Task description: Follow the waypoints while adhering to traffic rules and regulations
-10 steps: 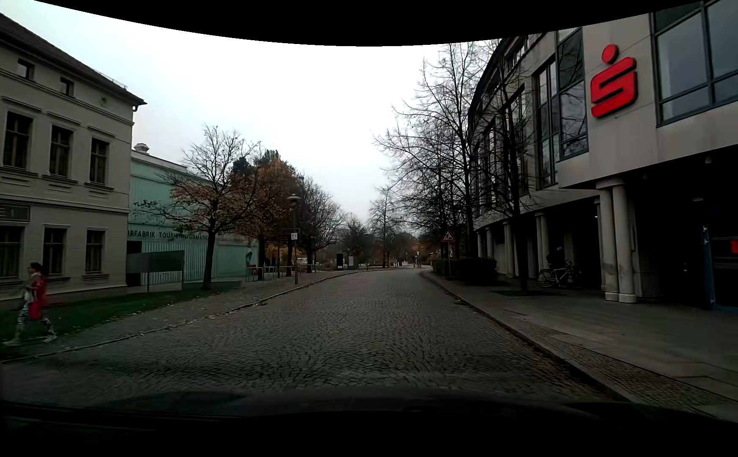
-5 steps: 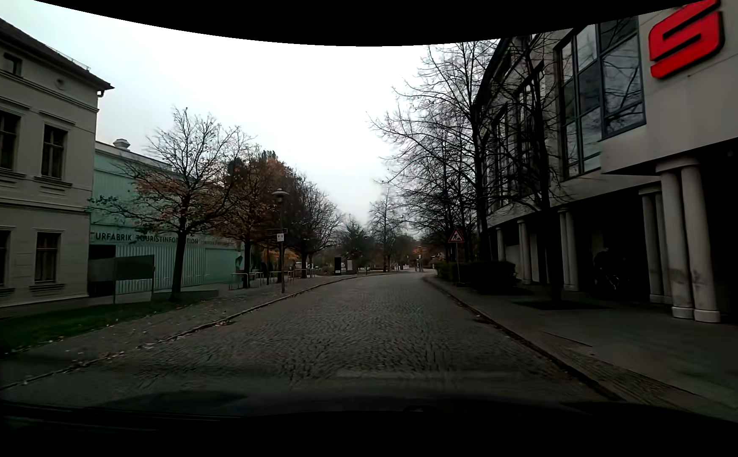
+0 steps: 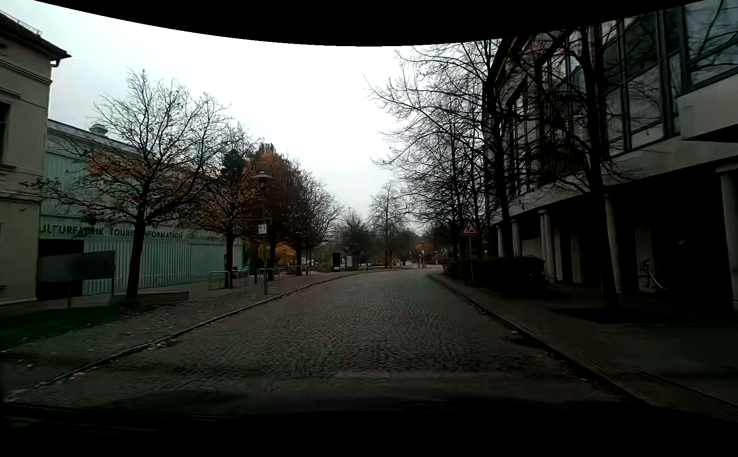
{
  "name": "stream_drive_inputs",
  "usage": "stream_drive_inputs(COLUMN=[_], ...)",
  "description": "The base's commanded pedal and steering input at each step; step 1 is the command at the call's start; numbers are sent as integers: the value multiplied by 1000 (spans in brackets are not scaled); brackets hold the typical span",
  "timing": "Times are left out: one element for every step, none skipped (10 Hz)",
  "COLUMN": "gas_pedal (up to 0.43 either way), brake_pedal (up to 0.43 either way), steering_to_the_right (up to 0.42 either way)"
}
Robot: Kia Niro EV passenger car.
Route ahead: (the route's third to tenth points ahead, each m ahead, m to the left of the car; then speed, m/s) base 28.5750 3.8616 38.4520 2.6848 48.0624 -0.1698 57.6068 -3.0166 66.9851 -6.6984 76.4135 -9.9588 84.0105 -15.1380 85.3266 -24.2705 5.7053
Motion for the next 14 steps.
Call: stream_drive_inputs(gas_pedal=[138,138,138,138,150,150,138,138,138,138,138,138,150,150], brake_pedal=[0,0,0,0,0,0,0,0,0,0,0,0,0,0], steering_to_the_right=[11,15,13,10,7,7,7,7,5,5,5,7,8,8])
